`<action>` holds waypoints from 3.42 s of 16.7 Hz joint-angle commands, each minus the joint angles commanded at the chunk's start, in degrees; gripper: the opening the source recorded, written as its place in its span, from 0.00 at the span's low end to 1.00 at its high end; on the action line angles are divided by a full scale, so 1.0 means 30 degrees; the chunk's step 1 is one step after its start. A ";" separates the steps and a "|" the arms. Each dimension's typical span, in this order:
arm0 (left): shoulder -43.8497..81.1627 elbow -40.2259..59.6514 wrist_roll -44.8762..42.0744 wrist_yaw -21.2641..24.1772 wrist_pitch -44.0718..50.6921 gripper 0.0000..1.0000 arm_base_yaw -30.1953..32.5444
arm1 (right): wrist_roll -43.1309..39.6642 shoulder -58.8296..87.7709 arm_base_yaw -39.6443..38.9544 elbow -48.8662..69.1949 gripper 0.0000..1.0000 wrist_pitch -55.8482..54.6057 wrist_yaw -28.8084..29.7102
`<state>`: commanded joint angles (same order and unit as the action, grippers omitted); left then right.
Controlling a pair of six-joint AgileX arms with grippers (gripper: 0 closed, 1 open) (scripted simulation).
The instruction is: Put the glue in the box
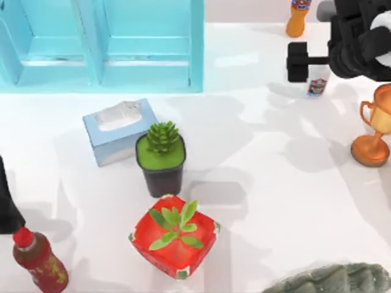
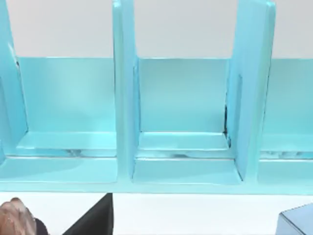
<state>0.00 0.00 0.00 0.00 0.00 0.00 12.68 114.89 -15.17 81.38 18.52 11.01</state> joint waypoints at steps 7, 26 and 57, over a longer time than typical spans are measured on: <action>0.0000 0.0000 0.0000 0.0000 0.0000 1.00 0.0000 | -0.0367 0.4262 0.0500 0.2651 1.00 -0.1324 -0.0257; 0.0000 0.0000 0.0000 0.0000 0.0000 1.00 0.0000 | -0.0490 0.6403 0.0656 0.3436 0.17 -0.2704 -0.0314; 0.0000 0.0000 0.0000 0.0000 0.0000 1.00 0.0000 | -0.0491 0.3855 0.0615 0.7009 0.00 0.3398 -0.0372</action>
<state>0.00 0.00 0.00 0.00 0.00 0.00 11.20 126.45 -13.32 102.41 28.71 9.90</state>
